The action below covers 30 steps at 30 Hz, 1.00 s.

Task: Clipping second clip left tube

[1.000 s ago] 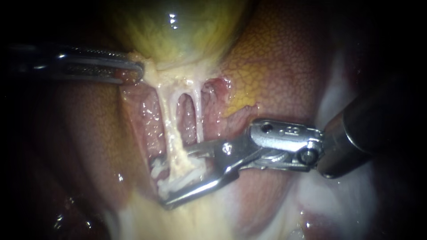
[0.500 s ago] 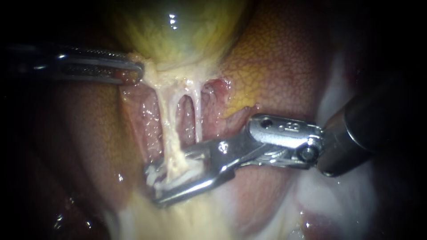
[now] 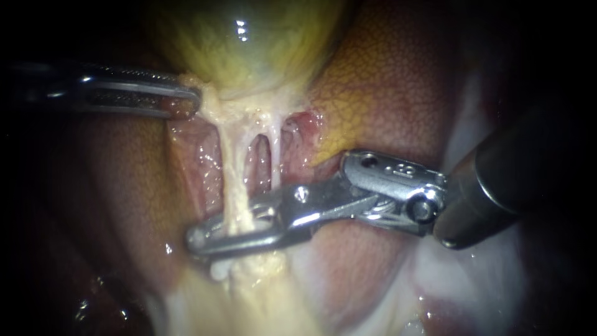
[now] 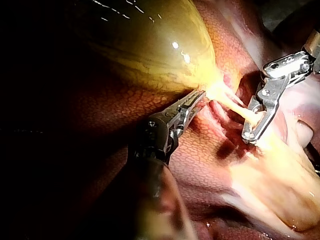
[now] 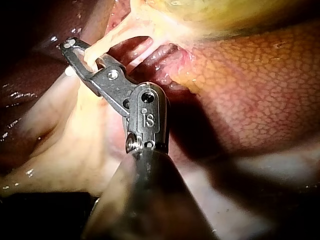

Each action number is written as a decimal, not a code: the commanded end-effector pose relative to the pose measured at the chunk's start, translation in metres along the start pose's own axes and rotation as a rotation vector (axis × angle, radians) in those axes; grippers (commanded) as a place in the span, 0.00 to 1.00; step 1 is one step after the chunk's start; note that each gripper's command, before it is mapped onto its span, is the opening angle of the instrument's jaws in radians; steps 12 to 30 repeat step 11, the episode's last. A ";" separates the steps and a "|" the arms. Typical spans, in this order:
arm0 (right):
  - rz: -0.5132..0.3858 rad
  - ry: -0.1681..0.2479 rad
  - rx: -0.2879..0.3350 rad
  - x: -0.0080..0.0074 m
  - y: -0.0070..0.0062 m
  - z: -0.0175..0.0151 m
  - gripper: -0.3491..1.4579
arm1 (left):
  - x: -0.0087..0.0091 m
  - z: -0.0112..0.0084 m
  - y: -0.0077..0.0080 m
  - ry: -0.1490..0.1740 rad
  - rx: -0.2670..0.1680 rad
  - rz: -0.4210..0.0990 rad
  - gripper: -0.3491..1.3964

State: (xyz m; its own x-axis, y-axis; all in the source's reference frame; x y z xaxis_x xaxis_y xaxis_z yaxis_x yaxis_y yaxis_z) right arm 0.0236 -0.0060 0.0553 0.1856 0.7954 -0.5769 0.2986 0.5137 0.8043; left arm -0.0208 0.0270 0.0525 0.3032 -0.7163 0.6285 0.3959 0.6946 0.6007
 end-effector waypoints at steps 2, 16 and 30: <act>-0.002 -0.001 0.002 -0.0001 -0.0001 0.0000 0.00 | 0.0000 0.0000 0.0000 0.000 0.000 0.000 0.00; -0.001 0.001 0.006 0.0000 -0.0001 0.0000 0.00 | 0.0000 0.0000 0.0001 0.000 0.000 0.000 0.00; -0.001 0.001 0.006 0.0000 -0.0001 0.0000 0.00 | 0.0000 0.0000 0.0001 0.000 0.000 0.000 0.00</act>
